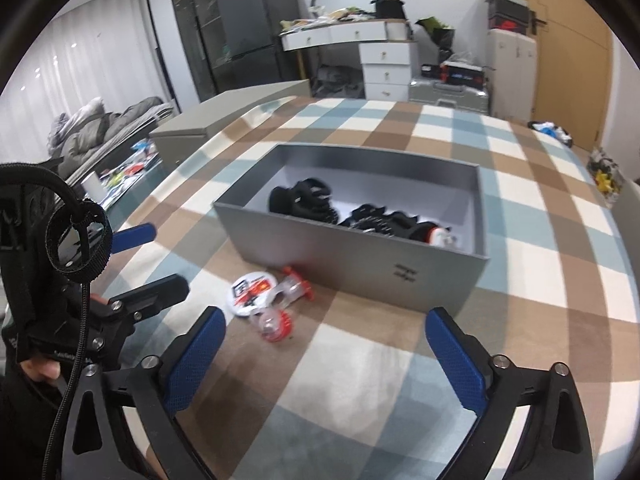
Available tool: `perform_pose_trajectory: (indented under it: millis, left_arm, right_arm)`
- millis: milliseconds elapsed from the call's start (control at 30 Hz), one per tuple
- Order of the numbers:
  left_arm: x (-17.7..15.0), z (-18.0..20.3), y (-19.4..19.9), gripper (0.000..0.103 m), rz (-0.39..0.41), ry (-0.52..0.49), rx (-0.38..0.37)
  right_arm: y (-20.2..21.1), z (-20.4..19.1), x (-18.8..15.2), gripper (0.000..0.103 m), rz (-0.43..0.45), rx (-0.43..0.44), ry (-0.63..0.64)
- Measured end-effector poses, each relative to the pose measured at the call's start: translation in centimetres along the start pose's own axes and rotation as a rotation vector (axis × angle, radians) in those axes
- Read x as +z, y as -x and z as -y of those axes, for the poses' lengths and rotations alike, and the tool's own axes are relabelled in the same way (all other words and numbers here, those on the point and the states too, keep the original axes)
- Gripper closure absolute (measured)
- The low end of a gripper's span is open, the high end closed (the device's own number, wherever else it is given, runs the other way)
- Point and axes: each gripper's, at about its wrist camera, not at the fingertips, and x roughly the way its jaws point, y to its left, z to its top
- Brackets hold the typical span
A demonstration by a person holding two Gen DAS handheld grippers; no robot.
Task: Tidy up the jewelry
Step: 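Grasp the clear pacifier-shaped clip with red cap using the right gripper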
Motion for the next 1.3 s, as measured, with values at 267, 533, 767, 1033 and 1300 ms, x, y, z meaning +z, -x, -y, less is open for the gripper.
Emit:
perform_pose_trajectory:
  millis: [267, 533, 767, 1033, 1300]
  left_arm:
    - [-0.2, -0.1, 0.1, 0.001, -0.004, -0.002, -0.006]
    - [-0.2, 0.0, 0.1, 0.001, -0.014, -0.013, -0.012]
    - [-0.2, -0.2, 0.0, 0.001, -0.021, -0.009, -0.022]
    - [-0.2, 0.1, 0.0, 0.001, -0.022, -0.024, -0.021]
    - [0.0, 0.4, -0.3, 0.001, -0.038, -0.04, -0.009]
  right_arm:
    - [-1.5, -0.7, -0.4, 0.045, -0.054, 0.125, -0.021]
    - [-2.3, -0.9, -0.5, 0.061, -0.073, 0.163, -0.044]
    - [-3.1, -0.9, -0.6, 0.076, -0.086, 0.174, -0.066]
    - [-2.4, -1.0, -0.5, 0.085, -0.07, 0.181, -0.05]
    - [0.5, 0.8, 0.4, 0.085, 0.01, 0.172, -0.071]
